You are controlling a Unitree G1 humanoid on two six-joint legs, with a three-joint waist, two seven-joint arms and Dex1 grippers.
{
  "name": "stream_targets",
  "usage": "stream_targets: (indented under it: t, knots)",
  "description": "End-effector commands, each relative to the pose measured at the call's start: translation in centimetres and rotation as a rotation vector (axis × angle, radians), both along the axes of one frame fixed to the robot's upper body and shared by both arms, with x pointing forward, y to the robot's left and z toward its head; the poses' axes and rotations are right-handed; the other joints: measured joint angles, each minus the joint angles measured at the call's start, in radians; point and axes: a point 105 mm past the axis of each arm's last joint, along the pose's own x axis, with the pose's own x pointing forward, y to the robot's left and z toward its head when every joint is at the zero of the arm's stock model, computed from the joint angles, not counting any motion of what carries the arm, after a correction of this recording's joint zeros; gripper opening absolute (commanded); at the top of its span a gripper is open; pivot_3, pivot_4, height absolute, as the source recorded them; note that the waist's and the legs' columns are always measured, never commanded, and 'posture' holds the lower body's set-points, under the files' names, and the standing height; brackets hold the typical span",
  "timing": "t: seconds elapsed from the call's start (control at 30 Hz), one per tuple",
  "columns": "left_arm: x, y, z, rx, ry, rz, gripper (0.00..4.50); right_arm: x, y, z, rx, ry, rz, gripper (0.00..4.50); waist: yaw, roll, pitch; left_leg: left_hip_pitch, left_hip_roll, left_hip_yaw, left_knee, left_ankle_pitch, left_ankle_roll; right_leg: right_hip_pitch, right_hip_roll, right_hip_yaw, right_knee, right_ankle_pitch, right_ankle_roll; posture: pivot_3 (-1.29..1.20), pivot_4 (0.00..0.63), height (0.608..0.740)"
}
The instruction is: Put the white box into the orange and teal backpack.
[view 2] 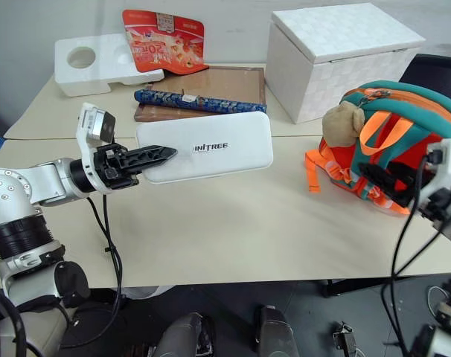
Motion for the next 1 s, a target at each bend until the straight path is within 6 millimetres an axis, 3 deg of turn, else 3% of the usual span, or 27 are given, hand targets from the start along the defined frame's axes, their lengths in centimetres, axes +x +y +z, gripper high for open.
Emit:
stream_targets:
  t: [0.03,0.1,0.17,0.33,0.53,0.77,0.83,1.0]
  knots:
    - [0.1,0.2,1.4,-0.03,-0.063,0.024,1.26,1.1,0.9,1.9,0.041,-0.084,0.025,4.39,0.001,0.0,0.0,0.0,0.0,0.0,0.0,0.0,0.0,0.0,0.0,0.0,0.0,0.0,0.0,0.0,0.15,0.74]
    - [0.4,0.3,1.8,-0.034,-0.073,0.038,1.26,1.9,1.3,1.7,0.038,-0.084,0.019,4.39,0.0,0.0,0.0,0.0,0.0,0.0,0.0,0.0,0.0,0.0,0.0,0.0,0.0,0.0,0.0,0.0,0.15,0.74]
    - [0.7,0.3,2.0,-0.037,-0.082,0.055,1.26,2.4,1.7,1.6,0.027,-0.09,0.028,3.81,0.0,0.0,0.0,0.0,0.0,0.0,0.0,0.0,0.0,0.0,0.0,0.0,0.0,0.0,0.0,0.0,0.15,0.74]
    - [1.8,1.1,2.8,-0.072,-0.104,0.137,1.26,1.3,4.3,2.2,0.01,-0.124,0.193,2.05,0.001,0.0,0.0,0.0,0.0,0.0,0.0,0.0,0.0,0.0,0.0,0.0,-0.001,0.0,0.0,0.0,0.15,0.74]
    - [1.7,1.7,4.8,-0.084,-0.226,0.165,1.26,-0.8,6.6,2.5,-0.069,-0.086,0.39,0.02,0.0,0.0,0.0,-0.001,0.0,0.0,-0.001,0.0,0.0,0.0,0.0,0.0,0.0,0.0,0.0,0.0,0.15,0.74]
    - [1.4,2.0,7.5,-0.125,-0.388,0.14,1.26,-6.1,11.2,6.0,-0.117,-0.088,0.743,0.02,0.001,0.0,0.0,-0.001,0.002,0.0,-0.002,-0.001,-0.001,-0.001,0.0,-0.001,-0.002,0.0,0.0,0.0,0.15,0.74]
    - [1.4,1.8,8.6,-0.142,-0.433,0.121,1.26,-8.5,12.4,6.7,-0.159,-0.06,0.864,0.02,0.003,0.0,0.0,-0.001,0.002,0.001,-0.003,-0.001,-0.001,-0.001,0.0,-0.001,-0.003,0.0,0.0,0.0,0.15,0.74]
    - [0.7,0.7,10.0,-0.146,-0.52,0.033,1.26,-13.0,13.3,8.2,-0.154,-0.001,1.079,0.02,0.006,0.0,0.001,-0.001,0.002,-0.001,-0.003,-0.001,0.0,0.0,0.0,-0.002,-0.006,0.0,0.0,0.0,0.15,0.74]
